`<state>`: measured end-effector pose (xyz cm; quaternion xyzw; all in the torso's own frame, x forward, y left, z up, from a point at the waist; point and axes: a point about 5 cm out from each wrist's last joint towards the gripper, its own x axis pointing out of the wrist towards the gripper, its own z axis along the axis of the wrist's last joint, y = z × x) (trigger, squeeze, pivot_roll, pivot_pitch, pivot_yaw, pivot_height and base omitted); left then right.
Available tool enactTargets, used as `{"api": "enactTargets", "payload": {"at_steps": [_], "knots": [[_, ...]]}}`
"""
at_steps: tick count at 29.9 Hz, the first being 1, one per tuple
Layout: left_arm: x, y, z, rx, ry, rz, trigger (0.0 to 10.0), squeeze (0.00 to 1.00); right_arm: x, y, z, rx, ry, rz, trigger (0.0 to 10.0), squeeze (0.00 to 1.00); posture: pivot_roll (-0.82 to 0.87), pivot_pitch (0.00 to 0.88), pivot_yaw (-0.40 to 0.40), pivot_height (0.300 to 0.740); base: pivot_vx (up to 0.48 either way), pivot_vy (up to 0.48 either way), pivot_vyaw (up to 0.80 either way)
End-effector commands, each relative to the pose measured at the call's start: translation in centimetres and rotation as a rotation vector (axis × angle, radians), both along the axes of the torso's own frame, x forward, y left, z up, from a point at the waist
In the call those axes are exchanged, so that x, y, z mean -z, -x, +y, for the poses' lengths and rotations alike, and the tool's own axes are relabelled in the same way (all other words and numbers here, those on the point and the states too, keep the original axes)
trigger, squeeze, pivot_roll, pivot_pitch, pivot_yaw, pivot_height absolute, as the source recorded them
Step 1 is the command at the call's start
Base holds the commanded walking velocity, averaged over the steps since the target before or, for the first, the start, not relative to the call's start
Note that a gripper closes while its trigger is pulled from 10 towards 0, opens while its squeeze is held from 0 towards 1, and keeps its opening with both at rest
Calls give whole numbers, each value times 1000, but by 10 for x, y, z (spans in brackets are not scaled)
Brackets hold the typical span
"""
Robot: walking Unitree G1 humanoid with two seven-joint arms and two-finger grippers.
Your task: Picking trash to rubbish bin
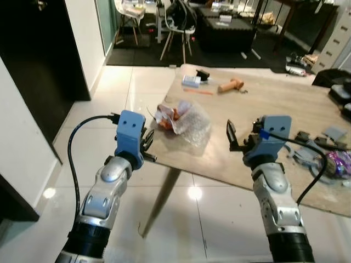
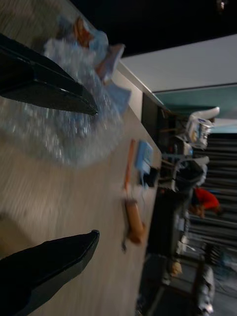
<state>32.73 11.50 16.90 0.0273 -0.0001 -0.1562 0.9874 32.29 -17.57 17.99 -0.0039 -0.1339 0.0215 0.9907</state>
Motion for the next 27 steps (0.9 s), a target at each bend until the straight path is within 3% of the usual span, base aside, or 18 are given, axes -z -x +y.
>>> {"api": "enactTargets", "payload": {"at_steps": [1,5,12,19,21,22,23,27], "knots": [[0,1,-2,2,-8,3,10000,0,0,1,-3,12,3,1,10000,0,-78,79,-25,740,401,0,0],[1,1,0,-8,-23,3,10000,0,0,1,-2,6,2,-1,10000,0,-77,75,-26,740,385,0,0],[-4,3,6,-10,-55,-61,10000,0,-3,0,-1,-5,3,-17,10000,0,-75,73,-24,740,0,0,0],[-3,4,6,29,-98,-55,10000,0,-2,-2,-2,-28,-4,-20,10000,0,-76,58,-17,740,0,0,0],[-2,6,4,63,-106,-48,10000,0,-1,-5,-1,-59,-16,-15,10000,710,-82,48,-12,740,0,0,0],[-2,6,4,63,-106,-48,10000,0,-1,-5,-1,-59,-16,-15,10000,710,-82,48,-12,740,0,0,0],[-1,6,3,89,-122,-49,10000,0,1,-7,-2,-83,-24,-2,10000,1000,-80,38,-13,740,0,0,0],[-5,5,-2,171,-154,-60,10000,0,4,-19,2,-166,-7,52,10000,1000,-76,35,-7,740,0,0,0]]}}
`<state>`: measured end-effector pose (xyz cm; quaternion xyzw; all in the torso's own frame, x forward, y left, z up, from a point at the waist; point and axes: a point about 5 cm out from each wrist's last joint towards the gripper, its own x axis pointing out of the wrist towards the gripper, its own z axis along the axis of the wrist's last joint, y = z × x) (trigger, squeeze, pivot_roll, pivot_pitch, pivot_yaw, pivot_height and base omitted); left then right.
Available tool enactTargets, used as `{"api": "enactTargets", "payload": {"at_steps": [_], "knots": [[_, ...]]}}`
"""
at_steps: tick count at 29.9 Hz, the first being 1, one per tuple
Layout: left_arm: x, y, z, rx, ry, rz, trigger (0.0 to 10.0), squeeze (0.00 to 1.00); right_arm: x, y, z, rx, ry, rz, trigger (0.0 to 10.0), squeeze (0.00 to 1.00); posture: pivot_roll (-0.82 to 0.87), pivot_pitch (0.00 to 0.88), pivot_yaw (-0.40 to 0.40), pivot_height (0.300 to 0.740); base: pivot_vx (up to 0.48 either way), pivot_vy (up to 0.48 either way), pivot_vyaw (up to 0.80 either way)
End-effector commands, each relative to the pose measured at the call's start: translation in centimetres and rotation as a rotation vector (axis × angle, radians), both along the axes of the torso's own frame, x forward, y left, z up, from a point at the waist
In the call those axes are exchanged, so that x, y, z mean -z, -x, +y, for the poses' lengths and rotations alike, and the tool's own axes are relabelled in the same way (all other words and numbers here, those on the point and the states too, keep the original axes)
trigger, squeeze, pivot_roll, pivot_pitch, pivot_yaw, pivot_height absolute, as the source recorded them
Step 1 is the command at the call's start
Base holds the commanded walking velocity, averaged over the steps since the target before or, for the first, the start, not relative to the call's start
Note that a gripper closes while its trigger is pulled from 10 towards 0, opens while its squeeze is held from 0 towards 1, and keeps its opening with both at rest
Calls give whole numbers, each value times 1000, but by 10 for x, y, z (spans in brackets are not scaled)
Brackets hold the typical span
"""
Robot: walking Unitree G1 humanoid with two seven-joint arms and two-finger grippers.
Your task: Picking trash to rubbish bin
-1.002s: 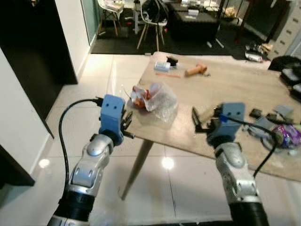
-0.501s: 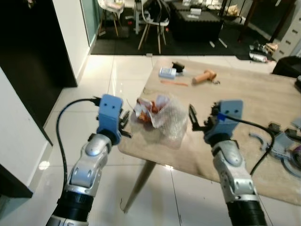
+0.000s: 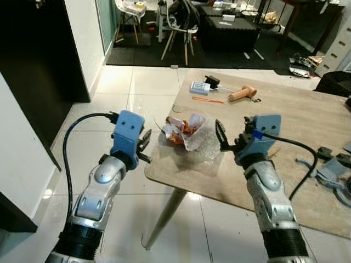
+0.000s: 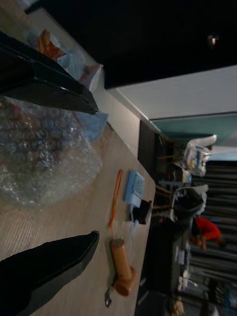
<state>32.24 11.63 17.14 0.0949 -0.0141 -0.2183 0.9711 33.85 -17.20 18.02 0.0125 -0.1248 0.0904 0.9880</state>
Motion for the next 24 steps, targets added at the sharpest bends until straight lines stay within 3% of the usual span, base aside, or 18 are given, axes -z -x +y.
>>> {"api": "enactTargets", "payload": {"at_steps": [1,4,10,14,15,16,17,18,24], "knots": [[-2,1,-3,42,-24,-13,10000,0,4,-4,-2,-26,8,32,10000,1000,-76,35,-7,740,0,0,0],[-7,-3,-6,68,-35,-35,10000,0,4,-17,1,-79,60,51,10000,1000,-66,57,-10,740,0,0,0],[-13,-5,-4,65,-19,-56,10000,0,6,-29,-2,-106,86,71,10000,1000,-56,78,-4,740,0,0,0],[-20,1,-7,153,1,-78,10000,0,0,-38,-6,-106,132,67,10000,1000,-41,126,2,740,0,0,0],[-21,2,-8,171,1,-82,10000,0,-1,-40,-7,-102,144,65,10000,957,-38,144,3,740,0,0,0],[-21,5,-8,186,-1,-80,10000,0,-3,-41,-8,-108,146,61,10000,788,-38,163,5,740,0,0,0],[-21,5,-8,186,-1,-80,10000,0,-3,-41,-8,-108,146,61,10000,788,-38,163,5,740,0,0,0],[-19,6,-7,187,-14,-76,10000,0,-6,-43,-9,-109,142,56,10000,0,-36,170,6,740,0,0,0],[-20,12,-3,179,-16,-72,10000,0,-22,-52,-14,-167,129,9,10000,0,-17,253,-6,740,0,0,0]]}}
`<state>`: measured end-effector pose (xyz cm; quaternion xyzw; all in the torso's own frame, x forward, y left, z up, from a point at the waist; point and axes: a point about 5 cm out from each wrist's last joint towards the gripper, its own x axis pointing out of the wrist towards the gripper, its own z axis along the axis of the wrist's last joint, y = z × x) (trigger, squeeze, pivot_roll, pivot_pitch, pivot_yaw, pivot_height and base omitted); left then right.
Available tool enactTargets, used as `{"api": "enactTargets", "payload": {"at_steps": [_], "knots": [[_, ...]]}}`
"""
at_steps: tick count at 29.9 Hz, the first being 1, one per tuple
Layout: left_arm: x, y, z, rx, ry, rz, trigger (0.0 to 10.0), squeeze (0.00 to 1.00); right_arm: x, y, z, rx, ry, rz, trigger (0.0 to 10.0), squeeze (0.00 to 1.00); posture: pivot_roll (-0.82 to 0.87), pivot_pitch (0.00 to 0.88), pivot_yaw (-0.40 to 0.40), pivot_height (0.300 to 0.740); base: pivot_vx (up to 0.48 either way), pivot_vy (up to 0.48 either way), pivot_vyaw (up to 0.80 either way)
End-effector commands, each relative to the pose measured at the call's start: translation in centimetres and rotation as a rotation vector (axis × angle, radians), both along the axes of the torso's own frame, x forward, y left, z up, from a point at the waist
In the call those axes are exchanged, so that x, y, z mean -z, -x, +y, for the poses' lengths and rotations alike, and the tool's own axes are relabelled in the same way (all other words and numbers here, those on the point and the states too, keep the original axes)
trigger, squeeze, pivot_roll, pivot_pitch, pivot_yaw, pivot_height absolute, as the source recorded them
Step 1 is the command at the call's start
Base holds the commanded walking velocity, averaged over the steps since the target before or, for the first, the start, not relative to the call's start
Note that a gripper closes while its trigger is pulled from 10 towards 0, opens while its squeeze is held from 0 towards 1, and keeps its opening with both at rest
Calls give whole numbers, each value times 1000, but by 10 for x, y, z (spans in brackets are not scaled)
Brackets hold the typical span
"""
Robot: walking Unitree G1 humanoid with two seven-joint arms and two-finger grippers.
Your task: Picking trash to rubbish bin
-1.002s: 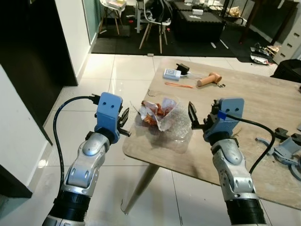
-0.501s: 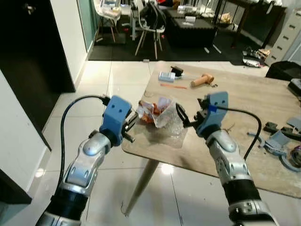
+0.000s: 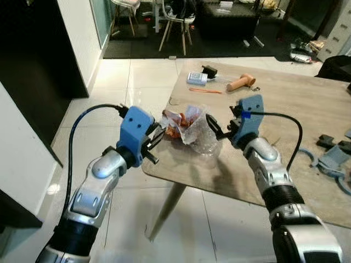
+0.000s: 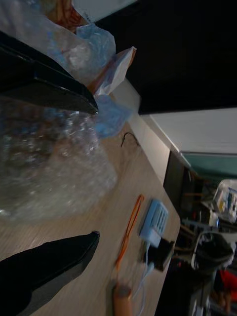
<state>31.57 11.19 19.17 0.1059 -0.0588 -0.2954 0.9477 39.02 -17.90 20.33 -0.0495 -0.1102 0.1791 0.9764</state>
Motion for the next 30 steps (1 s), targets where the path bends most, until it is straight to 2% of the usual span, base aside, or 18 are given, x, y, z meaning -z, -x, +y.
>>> {"api": "enactTargets", "payload": {"at_steps": [1,8,9,10,14,17,19,21,25,29,30], "knots": [[1,5,1,10,-9,5,10000,0,1,0,-7,-4,-18,-2,10000,0,-17,253,-6,740,0,0,0],[-5,12,-4,47,17,-2,10000,0,-2,-2,-4,-60,-1,-8,10000,0,-5,261,-24,740,0,0,0],[-14,20,-12,124,53,-25,10000,0,-2,-3,-1,-76,12,-6,10000,0,0,269,-33,740,0,0,0],[-17,23,-15,148,65,-31,10000,0,-2,-4,0,-71,20,-6,10000,0,0,269,-32,740,0,0,0],[-19,27,-18,181,66,-37,10000,0,3,-4,1,-66,45,14,10000,0,-1,270,-32,740,0,0,0],[-18,31,-22,215,65,-33,10000,0,14,-1,4,-97,75,58,10000,0,3,274,-29,740,0,0,0],[-17,33,-25,238,57,-24,10000,0,27,1,4,-139,80,124,10000,0,-1,279,-30,740,0,0,0],[-17,33,-26,241,55,-23,10000,0,28,1,3,-144,77,134,10000,0,-1,279,-30,740,0,0,0],[-15,34,-27,250,47,-9,10000,0,37,1,1,-146,112,221,10000,0,-7,274,-29,740,0,0,0],[-15,34,-27,257,38,-3,10000,0,39,0,0,-140,80,254,10000,0,-8,268,-29,740,0,0,0],[-15,34,-27,260,36,-3,10000,0,39,0,0,-131,80,264,9333,0,-7,262,-28,740,0,0,0]]}}
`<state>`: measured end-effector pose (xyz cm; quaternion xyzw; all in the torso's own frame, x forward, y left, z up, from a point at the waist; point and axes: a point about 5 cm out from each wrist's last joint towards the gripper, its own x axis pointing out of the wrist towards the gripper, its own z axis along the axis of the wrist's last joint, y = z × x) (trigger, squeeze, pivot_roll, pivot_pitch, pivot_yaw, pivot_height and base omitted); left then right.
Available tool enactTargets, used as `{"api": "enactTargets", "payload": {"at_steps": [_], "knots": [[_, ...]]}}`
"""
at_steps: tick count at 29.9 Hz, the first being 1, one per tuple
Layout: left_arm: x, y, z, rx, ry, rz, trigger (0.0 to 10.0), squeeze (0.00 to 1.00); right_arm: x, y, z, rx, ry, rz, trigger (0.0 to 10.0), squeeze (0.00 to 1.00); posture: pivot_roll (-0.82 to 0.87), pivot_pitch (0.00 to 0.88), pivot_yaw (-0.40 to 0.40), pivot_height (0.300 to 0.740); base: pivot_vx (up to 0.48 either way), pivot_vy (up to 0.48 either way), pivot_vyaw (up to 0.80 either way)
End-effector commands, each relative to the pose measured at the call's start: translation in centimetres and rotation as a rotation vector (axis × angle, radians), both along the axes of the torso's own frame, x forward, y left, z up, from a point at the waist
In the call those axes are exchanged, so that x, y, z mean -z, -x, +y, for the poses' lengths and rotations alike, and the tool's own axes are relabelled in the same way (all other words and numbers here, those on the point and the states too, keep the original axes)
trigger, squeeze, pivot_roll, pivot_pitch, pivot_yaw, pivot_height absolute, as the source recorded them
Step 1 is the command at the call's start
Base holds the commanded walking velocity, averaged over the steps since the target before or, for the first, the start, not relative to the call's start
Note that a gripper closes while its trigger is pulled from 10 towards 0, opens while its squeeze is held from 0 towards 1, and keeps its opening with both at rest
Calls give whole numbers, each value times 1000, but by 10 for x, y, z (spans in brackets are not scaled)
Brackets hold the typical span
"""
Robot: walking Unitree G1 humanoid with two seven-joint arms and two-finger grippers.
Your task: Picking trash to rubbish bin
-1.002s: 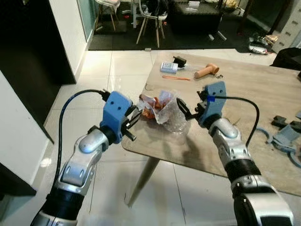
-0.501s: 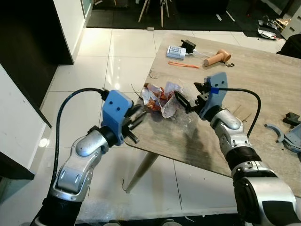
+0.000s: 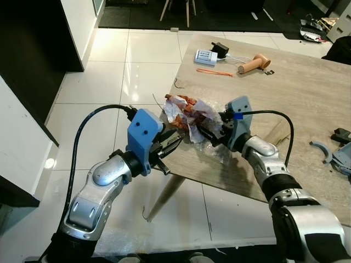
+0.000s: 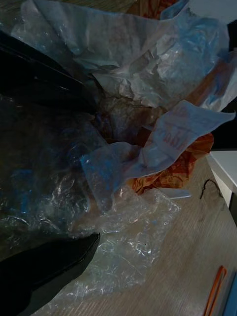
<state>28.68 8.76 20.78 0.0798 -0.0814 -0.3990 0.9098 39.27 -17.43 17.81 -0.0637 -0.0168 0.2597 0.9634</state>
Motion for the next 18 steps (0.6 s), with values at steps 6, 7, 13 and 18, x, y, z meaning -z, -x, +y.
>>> {"api": "enactTargets", "payload": {"at_steps": [6,7,13,18], "knots": [[1,5,-5,52,-24,3,10000,0,16,2,-10,65,-18,113,0,0,-6,242,-28,740,0,0,0],[1,5,-5,52,-24,3,10000,0,16,2,-10,65,-18,113,0,0,-6,242,-28,740,0,0,0],[0,2,-4,57,-25,5,10000,0,13,1,-16,134,-27,88,0,0,-19,226,-20,740,0,0,0],[1,1,-3,62,-28,6,10000,0,6,-1,-20,186,-98,57,0,0,-28,204,-13,740,0,0,0]]}}
